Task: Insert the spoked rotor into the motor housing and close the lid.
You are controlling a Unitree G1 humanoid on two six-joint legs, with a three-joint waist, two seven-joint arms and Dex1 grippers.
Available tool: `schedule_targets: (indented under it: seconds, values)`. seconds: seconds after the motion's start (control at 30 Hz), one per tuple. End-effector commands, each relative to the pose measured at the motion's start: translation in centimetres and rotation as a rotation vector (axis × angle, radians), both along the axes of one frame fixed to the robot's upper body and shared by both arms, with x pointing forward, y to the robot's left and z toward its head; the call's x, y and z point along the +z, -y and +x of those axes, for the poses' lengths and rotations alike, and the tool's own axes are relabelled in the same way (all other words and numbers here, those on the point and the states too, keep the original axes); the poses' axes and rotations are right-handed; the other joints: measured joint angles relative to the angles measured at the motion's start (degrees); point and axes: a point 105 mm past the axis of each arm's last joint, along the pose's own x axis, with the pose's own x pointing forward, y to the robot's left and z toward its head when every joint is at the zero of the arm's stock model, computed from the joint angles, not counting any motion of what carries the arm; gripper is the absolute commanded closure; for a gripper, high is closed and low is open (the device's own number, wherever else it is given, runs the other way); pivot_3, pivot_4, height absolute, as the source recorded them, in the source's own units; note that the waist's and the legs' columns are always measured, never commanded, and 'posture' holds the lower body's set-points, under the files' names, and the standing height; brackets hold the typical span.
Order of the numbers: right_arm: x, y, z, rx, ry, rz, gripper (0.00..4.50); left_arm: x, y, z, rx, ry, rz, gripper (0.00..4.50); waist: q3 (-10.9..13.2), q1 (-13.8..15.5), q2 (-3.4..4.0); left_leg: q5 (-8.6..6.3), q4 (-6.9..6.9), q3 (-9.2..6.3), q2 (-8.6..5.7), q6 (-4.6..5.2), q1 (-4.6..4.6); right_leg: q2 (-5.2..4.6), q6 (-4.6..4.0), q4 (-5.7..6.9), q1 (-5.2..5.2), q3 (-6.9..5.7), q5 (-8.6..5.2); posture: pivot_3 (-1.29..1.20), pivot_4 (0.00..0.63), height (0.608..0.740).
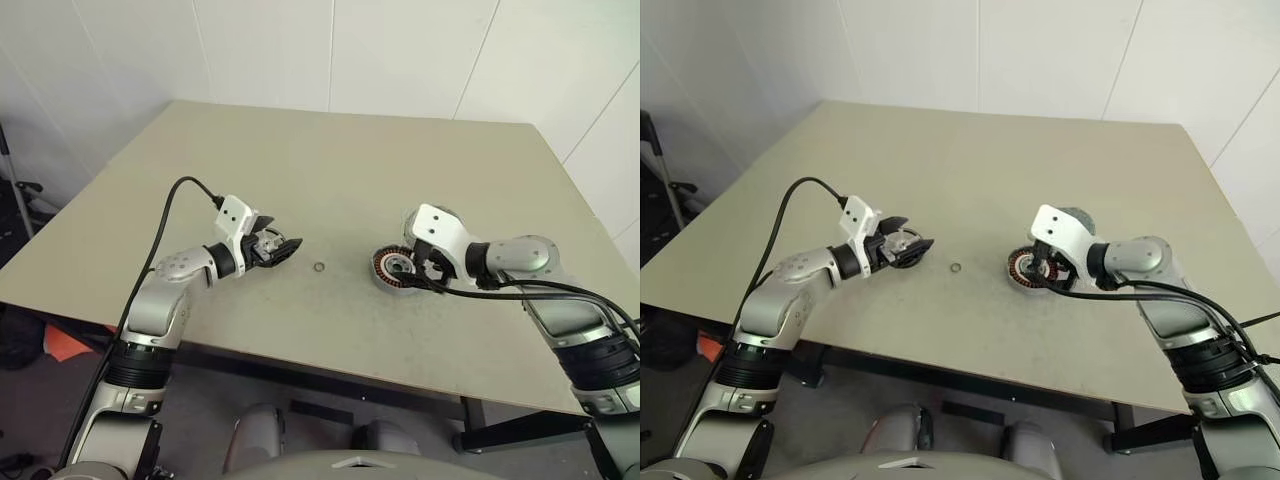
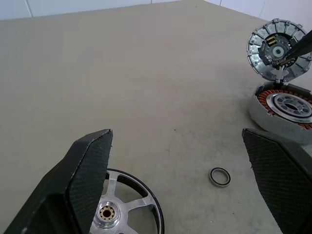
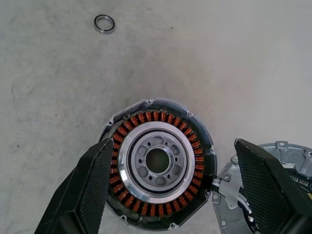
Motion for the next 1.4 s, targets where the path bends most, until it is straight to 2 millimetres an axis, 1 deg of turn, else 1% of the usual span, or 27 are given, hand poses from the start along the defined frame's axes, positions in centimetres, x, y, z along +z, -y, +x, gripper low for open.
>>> schedule_targets:
  seconds: [0.03,0.17,0.27,0.43,0.57,0.7,0.77,0.93,1.27,1.4]
  values:
    - [0.7,-0.4,-0.6,0.084,0.037,-0.060,0.01,1.2,0.2,0.1,-0.003,0.056,-0.004,0.00,0.0,0.0,0.00,0.00,0.00,0.00,0.00,0.00,0.00,0.00,0.00,0.00,0.00,0.00,0.00,0.00,0.000,0.740]
    - [-0.4,-0.4,-2.0,0.221,0.003,-0.170,0.01,1.4,0.0,0.3,0.005,0.051,-0.025,0.00,0.0,0.0,-0.01,0.00,0.01,0.00,0.00,0.00,-0.01,-0.01,0.00,0.00,0.01,0.00,0.00,0.00,0.000,0.740]
    - [-1.0,-0.4,-2.5,0.294,-0.016,-0.228,0.01,1.3,0.1,0.4,0.003,0.051,-0.017,0.00,0.0,0.0,0.00,0.00,0.01,0.00,0.01,0.01,0.00,0.00,0.00,0.00,0.01,0.00,0.00,0.00,0.000,0.740]
    - [-1.2,-0.1,-2.0,0.388,-0.020,-0.314,0.01,1.3,0.1,0.5,0.004,0.052,-0.014,0.00,0.0,-0.1,0.00,-0.01,0.06,0.00,0.01,0.03,-0.01,-0.01,0.00,0.02,0.01,0.00,0.00,0.00,0.000,0.740]
    - [-1.5,-0.3,-0.8,0.459,-0.021,-0.381,0.01,1.1,0.2,0.4,0.008,0.052,-0.014,0.00,0.0,-0.2,0.00,-0.01,0.11,0.00,0.02,0.07,-0.01,0.00,-0.01,0.03,0.03,-0.01,0.01,0.00,0.000,0.740]
    - [-1.3,0.0,0.3,0.484,-0.013,-0.420,0.01,1.1,0.1,0.2,0.022,0.053,-0.021,0.00,0.0,-0.2,0.00,-0.03,0.12,0.00,0.03,0.12,-0.05,-0.01,-0.02,0.04,0.02,-0.02,0.01,0.00,0.000,0.740]
    - [-1.4,0.1,0.5,0.504,-0.018,-0.432,0.01,0.9,-0.1,0.1,0.033,0.052,-0.022,0.00,0.0,-0.2,0.00,-0.05,0.16,0.00,0.03,0.17,-0.13,-0.01,-0.02,0.04,-0.02,-0.04,0.01,0.00,0.000,0.740]
    - [-2.3,0.1,0.2,0.554,-0.045,-0.454,0.01,0.8,-0.4,-0.1,0.051,0.051,-0.021,0.00,0.0,-0.2,0.00,0.01,0.24,0.00,0.05,0.42,-0.21,-0.01,-0.02,0.04,-0.07,-0.04,0.01,0.00,0.000,0.740]
    - [-2.2,0.6,-0.5,0.579,-0.061,-0.465,0.01,0.6,-0.4,-0.3,0.057,0.045,-0.022,0.00,0.0,-0.2,-0.01,-0.09,0.33,0.00,0.07,0.27,-0.18,-0.01,-0.03,0.08,-0.02,-0.04,0.02,0.00,0.000,0.740]
    - [-2.8,0.5,-0.3,0.576,-0.089,-0.466,0.01,0.6,-0.2,-0.2,0.051,0.045,-0.022,0.00,0.0,-0.2,-0.01,-0.10,0.33,0.00,0.07,0.28,-0.18,0.00,-0.03,0.08,-0.02,-0.05,0.02,0.00,0.000,0.740]
